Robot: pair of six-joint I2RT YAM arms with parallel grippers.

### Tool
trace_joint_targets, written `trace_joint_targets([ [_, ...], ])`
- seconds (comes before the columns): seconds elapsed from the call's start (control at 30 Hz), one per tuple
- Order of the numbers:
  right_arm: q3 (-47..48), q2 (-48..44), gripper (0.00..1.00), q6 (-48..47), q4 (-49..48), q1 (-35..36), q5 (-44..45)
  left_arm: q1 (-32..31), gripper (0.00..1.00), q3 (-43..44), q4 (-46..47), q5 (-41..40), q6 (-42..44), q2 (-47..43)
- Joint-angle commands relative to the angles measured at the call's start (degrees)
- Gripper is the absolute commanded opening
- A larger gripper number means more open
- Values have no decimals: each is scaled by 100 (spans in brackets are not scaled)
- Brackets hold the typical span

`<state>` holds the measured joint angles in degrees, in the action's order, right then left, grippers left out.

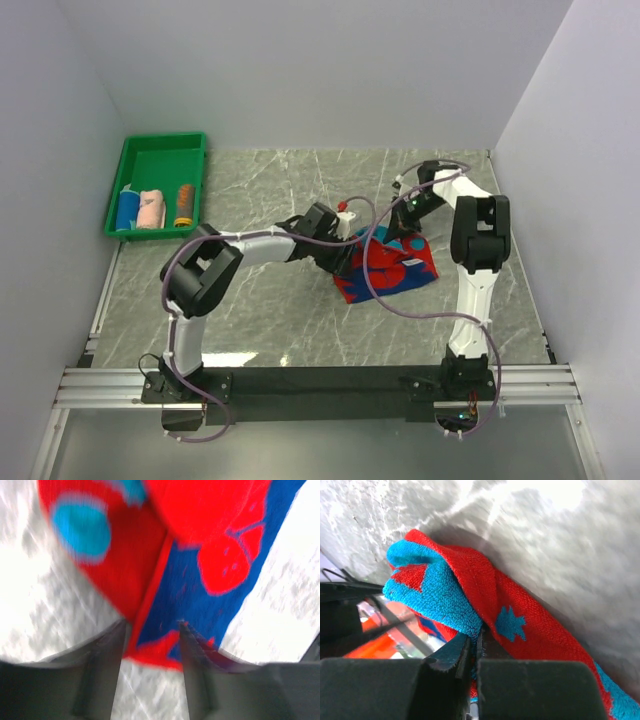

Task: Roll the towels
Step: Flatten the towel

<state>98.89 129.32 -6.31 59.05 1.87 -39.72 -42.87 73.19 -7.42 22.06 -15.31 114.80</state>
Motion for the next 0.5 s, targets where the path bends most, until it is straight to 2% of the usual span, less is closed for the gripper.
trace_joint_targets([
  [0.0,-186,-583,0,253,-148,-152,-264,-37,41,-690,-672,-97,221,-309],
  [0.07,-317,-609,0,244,-139,-161,-316,-46,21,-744,-822,-298,326,-362],
  [0.1,-379,-635,0,235,-148,-161,-325,-37,6,-736,-927,-395,388,-371],
  [0.13,-493,-688,0,200,-165,-161,-325,-11,1,-727,-1024,-439,476,-380],
  [0.23,-782,-898,0,95,-209,-336,-334,296,0,-718,-1349,-449,810,-520],
  [0.33,-1116,-1303,0,95,-551,-424,-98,1146,0,-578,-1718,-414,1318,-835],
  [0.4,-1135,-1417,0,25,-517,-494,26,1508,0,-446,-1999,-501,1469,-968],
  [0.47,-1126,-1418,0,-19,-369,-556,53,2001,0,-341,-2253,-589,1994,-1169],
])
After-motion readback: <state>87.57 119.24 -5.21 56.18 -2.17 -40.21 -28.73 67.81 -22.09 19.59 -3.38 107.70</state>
